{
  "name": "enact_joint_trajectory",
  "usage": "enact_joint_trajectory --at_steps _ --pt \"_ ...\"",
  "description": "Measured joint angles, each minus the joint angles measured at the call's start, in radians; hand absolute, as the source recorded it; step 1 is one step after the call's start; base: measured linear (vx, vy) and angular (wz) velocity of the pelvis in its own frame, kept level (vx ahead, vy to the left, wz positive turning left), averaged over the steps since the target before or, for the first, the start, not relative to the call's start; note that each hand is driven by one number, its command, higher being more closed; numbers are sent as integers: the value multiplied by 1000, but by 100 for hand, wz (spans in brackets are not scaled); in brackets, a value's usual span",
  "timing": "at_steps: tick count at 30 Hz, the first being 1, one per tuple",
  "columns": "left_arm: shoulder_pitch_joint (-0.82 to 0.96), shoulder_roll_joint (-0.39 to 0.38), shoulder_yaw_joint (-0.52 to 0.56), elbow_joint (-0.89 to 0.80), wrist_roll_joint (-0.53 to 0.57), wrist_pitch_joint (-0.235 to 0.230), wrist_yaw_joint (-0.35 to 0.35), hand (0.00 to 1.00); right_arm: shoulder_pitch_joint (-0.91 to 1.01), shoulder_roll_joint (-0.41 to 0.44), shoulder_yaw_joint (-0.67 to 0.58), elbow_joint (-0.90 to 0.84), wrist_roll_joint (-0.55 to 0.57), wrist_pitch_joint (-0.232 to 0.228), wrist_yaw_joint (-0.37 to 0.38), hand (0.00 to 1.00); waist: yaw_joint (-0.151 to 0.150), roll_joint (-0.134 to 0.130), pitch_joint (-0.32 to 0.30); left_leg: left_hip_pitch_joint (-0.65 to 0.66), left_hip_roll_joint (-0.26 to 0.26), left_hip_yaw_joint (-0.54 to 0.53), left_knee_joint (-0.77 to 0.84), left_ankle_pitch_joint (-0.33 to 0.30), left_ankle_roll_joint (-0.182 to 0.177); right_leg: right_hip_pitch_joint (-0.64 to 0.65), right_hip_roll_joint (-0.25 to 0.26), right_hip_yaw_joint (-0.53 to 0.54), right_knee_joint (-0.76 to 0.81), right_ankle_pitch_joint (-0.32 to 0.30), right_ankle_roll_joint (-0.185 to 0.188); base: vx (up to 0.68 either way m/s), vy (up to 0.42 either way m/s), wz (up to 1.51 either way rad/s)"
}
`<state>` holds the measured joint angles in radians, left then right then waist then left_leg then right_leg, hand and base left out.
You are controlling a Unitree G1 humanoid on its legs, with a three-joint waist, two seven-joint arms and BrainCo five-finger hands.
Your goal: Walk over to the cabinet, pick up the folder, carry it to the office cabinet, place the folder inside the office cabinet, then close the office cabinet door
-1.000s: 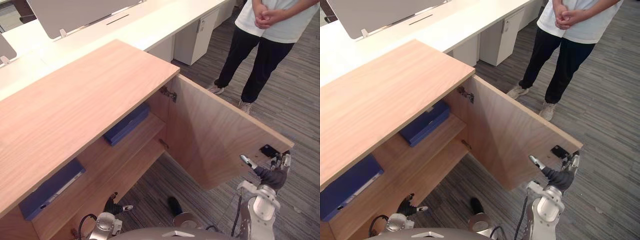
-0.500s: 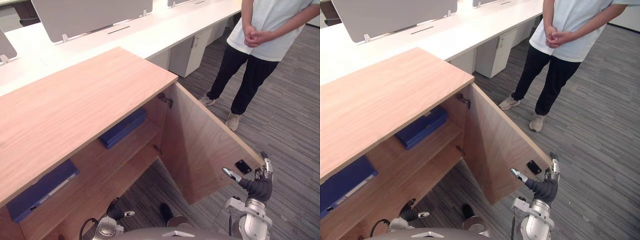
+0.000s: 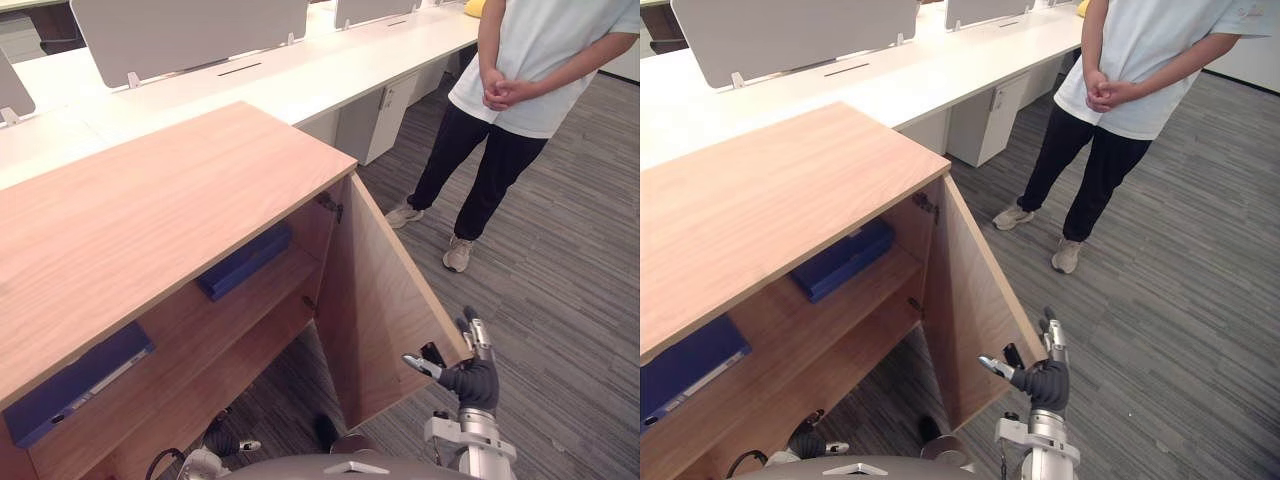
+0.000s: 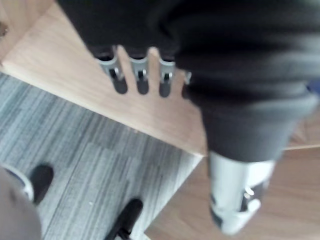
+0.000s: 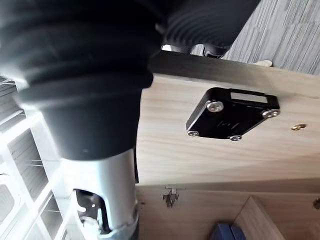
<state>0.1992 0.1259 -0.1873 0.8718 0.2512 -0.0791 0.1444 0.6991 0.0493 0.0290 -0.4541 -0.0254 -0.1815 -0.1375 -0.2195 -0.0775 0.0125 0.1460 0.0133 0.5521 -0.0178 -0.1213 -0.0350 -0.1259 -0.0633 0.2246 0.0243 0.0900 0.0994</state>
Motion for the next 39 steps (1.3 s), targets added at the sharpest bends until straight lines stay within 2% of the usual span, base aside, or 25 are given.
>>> enact_joint_trajectory --at_steps 10,17,18,23,27,31,37,39 --pt "-37 2 8 49 19 -5 -7 0 -29 -1 -1 -2 24 -13 28 0 1 -31 -2 -7 -3 -9 0 -3 14 6 -9 -9 -15 4 5 27 -21 2" --pt "-70 0 10 65 27 -6 -18 0 -118 -5 -10 -3 38 -25 27 0 16 -31 0 -32 1 -90 14 -4 17 20 -28 -78 -18 -11 0 5 -46 32" --pt "-71 -2 11 65 27 -6 -18 0 -133 -7 -1 -5 39 -34 35 0 28 -30 1 -39 2 -96 17 -4 18 21 -29 -82 -18 -11 0 -1 -43 26" --pt "-76 -9 14 86 27 -4 -18 0 -136 2 14 -8 39 -35 43 0 33 -30 6 -42 -2 -123 18 0 25 35 -38 -103 -17 -11 0 -47 -27 17" --pt "-74 -9 28 86 26 -4 -19 0 -168 8 -32 -67 41 -38 24 0 32 -31 9 -39 -5 -141 17 -8 22 46 -40 -119 -10 -21 -4 -75 -44 14" --pt "-69 -9 28 86 26 -3 -21 0 -224 20 -118 -126 59 -63 17 0 34 -29 12 -32 -2 -145 17 6 30 52 -40 -124 -11 -22 -3 -27 -51 3" --pt "-75 -12 27 85 26 -3 -24 0 -248 24 -182 -126 61 -63 -18 0 31 -29 14 -21 -1 -144 19 6 30 57 -39 -123 -12 -22 -3 -19 -28 0" --pt "-77 -13 26 85 25 -3 -26 0 -255 29 -206 -126 94 -66 -21 0 31 -28 14 -20 -1 -144 21 6 30 59 -38 -123 -12 -21 -3 -48 -39 0"
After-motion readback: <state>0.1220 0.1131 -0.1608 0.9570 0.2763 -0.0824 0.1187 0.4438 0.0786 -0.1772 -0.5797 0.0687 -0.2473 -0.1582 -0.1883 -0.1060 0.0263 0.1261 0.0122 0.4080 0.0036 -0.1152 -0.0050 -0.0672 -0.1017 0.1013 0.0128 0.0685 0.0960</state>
